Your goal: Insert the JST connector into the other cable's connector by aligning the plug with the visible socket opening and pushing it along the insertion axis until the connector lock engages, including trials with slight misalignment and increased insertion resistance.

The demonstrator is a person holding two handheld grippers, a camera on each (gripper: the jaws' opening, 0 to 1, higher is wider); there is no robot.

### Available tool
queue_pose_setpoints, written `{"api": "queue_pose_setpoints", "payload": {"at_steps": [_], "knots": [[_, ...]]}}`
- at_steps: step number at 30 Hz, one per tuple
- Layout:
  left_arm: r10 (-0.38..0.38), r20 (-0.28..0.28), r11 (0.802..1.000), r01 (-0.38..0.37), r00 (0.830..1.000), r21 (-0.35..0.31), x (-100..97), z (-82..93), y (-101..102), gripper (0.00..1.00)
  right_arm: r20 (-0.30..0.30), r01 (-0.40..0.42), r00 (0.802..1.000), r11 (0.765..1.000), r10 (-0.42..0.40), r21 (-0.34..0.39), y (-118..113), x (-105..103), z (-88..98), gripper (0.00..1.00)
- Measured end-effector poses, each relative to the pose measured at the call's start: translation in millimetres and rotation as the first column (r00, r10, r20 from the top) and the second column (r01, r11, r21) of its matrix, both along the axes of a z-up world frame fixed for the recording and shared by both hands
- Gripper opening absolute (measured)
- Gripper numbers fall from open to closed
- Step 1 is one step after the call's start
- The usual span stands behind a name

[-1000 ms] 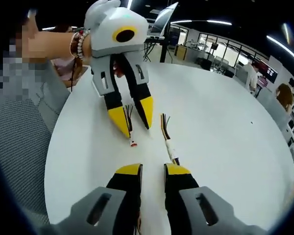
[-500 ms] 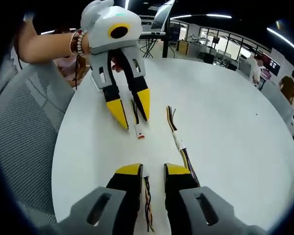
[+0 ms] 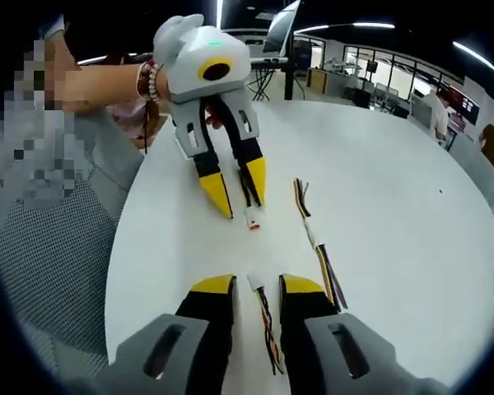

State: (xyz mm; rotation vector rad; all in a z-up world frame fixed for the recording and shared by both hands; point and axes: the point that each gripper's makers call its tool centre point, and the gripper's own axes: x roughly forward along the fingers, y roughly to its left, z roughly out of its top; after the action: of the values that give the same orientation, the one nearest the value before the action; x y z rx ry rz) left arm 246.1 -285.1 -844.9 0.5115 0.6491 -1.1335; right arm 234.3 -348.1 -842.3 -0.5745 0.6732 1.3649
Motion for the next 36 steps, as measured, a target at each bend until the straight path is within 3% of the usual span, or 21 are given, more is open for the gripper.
{"api": "queue_pose_setpoints", "payload": {"at_steps": [3, 10, 21, 36], "knots": [[-0.011, 0.003, 1.0, 0.011, 1.0, 0.01, -0.4, -1.9, -1.4, 0.12, 0.021, -0.026, 0.999, 0.999, 0.026, -0.037, -1.3, -0.4, -7.6, 0.15], [-0.013, -0.003, 1.0, 0.013, 1.0, -0.004, -0.6, -2.1, -4.0, 0.11, 0.027, -0.008, 1.0, 0.999, 0.009, -0.04, -4.3, 4.6, -9.9, 0.07], [0.013, -0.025, 0.999, -0.015, 1.0, -0.047, 2.8, -4.3, -3.2, 0.09, 0.013, -0.005, 1.0, 1.0, 0.005, -0.019, 0.6, 3.9, -9.3, 0.05], [-0.009, 0.015, 0.999, 0.01, 1.0, -0.045, 5.0, -4.5, -6.8, 0.0, 0.012, 0.038, 0.999, 0.999, -0.038, -0.006, 3.7, 10.0, -8.4, 0.05]]}}
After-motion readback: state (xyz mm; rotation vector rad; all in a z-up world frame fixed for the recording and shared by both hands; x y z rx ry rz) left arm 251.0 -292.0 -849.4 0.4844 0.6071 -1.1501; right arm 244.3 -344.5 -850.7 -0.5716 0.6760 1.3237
